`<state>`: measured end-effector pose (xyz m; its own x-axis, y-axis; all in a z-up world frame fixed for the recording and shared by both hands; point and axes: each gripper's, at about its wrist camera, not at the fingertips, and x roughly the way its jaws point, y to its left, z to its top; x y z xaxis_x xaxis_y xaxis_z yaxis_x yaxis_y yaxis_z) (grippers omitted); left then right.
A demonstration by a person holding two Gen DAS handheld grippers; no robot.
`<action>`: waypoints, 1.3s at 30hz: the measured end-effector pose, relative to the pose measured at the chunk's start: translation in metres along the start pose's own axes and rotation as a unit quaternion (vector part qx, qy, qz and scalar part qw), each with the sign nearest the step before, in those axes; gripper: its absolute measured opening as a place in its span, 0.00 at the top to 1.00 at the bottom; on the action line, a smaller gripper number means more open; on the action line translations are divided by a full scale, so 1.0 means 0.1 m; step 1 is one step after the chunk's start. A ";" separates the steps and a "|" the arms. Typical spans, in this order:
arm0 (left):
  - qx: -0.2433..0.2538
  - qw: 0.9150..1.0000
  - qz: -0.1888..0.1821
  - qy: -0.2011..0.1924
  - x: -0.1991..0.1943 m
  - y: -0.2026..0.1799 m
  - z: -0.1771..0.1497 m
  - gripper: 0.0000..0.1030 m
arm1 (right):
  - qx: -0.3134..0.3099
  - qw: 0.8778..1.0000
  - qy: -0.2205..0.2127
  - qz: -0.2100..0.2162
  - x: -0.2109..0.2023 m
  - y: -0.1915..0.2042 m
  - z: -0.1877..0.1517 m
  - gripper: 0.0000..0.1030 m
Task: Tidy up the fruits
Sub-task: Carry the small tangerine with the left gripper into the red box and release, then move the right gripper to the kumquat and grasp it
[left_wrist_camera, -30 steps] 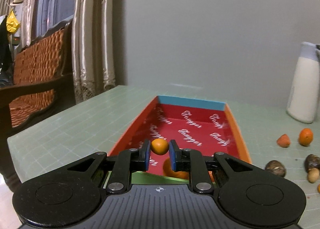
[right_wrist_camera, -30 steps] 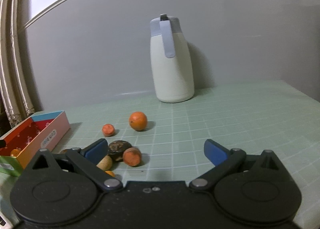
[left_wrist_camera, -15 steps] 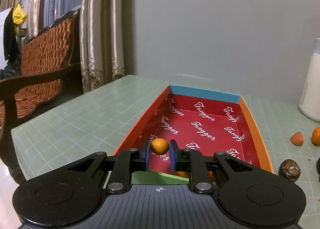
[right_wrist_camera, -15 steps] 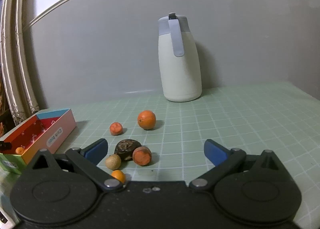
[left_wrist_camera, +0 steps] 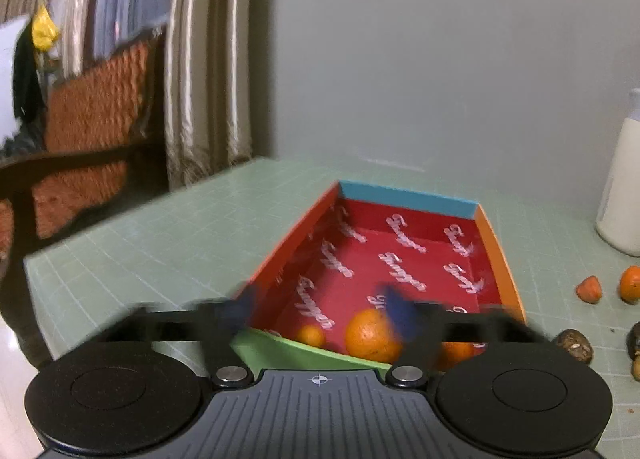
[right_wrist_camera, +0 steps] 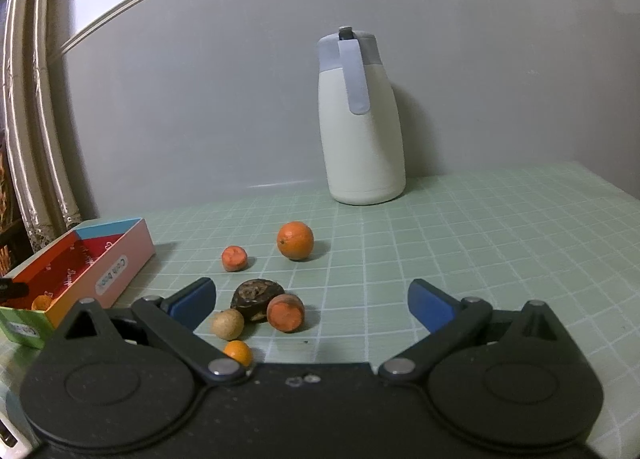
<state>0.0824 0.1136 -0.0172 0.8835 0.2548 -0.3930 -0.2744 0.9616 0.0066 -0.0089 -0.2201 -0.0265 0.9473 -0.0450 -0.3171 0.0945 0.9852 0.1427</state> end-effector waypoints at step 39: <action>0.050 0.997 -0.049 -0.021 -0.72 -0.10 -0.27 0.01 | -0.055 0.993 0.094 0.055 0.38 0.47 -0.14 0.26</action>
<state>0.0109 0.0825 -0.0141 0.9199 0.1606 -0.3578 -0.1484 0.9870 0.0615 0.0272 -0.1728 -0.0448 0.8751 0.0850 -0.4765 -0.0497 0.9950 0.0862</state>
